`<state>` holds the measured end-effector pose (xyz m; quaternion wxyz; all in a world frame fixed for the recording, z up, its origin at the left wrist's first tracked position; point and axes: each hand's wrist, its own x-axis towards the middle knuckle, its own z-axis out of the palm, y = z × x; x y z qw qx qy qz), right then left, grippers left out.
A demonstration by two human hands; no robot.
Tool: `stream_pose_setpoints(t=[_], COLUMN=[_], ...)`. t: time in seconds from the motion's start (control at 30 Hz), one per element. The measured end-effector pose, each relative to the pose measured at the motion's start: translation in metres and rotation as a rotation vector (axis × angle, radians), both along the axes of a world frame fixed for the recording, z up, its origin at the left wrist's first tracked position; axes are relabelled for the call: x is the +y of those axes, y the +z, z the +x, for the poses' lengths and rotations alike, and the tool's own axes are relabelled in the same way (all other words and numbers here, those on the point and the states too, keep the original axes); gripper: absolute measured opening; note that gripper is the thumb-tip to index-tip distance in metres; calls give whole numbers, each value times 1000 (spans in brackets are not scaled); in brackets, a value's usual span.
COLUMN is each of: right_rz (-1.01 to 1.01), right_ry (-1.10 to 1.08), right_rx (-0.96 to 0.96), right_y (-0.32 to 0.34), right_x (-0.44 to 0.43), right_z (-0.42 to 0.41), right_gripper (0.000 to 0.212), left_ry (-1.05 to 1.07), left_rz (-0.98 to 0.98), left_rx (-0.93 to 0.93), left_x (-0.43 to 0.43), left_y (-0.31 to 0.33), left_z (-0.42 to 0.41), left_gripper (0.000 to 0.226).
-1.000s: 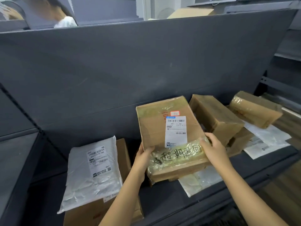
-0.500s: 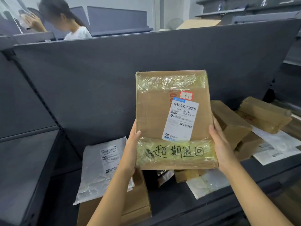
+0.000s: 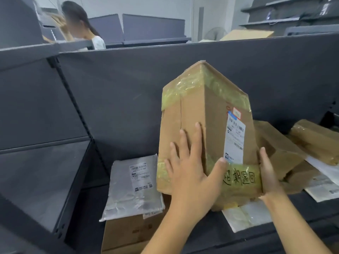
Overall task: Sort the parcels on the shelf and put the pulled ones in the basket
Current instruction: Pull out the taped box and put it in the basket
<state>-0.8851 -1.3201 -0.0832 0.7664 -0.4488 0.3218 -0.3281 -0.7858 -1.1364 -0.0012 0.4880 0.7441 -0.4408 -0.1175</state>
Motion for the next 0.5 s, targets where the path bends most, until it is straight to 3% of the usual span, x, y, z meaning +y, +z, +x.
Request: stream_pose_setpoints(t=[0.1,0.27,0.5], right_rz=[-30,-218,-888], right_ry=[41,142,420], right_rx=[43,61,439], right_y=[10,28,82], right_x=[4,7,46], right_z=[0,-8,-1], right_gripper=[61,60,104], left_ry=[-22,-229,-228], left_rz=[-81,-321,-357], left_rx=[50,367,867], left_x=[-1,-3,-12], left_y=[-9,-35,-81], left_z=[18,71,118], left_gripper=[80,78,75])
